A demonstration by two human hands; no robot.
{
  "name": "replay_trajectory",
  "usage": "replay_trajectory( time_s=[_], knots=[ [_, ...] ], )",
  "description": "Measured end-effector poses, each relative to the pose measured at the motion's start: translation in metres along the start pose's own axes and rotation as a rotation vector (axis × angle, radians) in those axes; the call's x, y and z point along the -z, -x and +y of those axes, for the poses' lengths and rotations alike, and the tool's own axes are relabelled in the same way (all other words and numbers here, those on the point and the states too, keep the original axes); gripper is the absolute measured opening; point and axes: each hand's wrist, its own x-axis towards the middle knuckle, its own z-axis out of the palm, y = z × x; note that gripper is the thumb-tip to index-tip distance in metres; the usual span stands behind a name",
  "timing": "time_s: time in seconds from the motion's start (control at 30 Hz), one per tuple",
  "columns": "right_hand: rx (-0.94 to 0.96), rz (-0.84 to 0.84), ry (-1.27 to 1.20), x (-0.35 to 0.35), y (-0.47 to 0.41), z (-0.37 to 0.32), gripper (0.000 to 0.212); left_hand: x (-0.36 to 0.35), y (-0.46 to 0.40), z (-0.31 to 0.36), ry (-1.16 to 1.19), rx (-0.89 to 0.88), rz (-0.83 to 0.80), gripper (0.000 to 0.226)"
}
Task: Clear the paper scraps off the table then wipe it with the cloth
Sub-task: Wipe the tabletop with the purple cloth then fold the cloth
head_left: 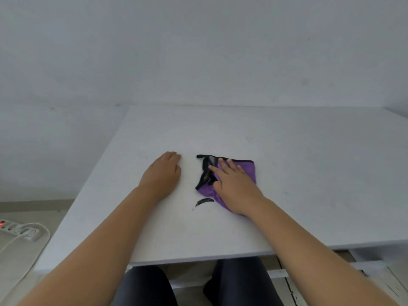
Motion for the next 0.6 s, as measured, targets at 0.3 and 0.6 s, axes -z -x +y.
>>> replay_trajectory(
  time_s=[0.3,0.6],
  knots=[
    [0.028,0.024,0.003,0.003,-0.122,0.007,0.050,-0.016,-0.049,0.022,0.003,-0.008,0.058,0.038],
    [-0.406,0.064,-0.001,0.014,-0.135,0.088,0.060,-0.019,-0.052,0.017,-0.178,-0.014,-0.119,0.057]
  ],
)
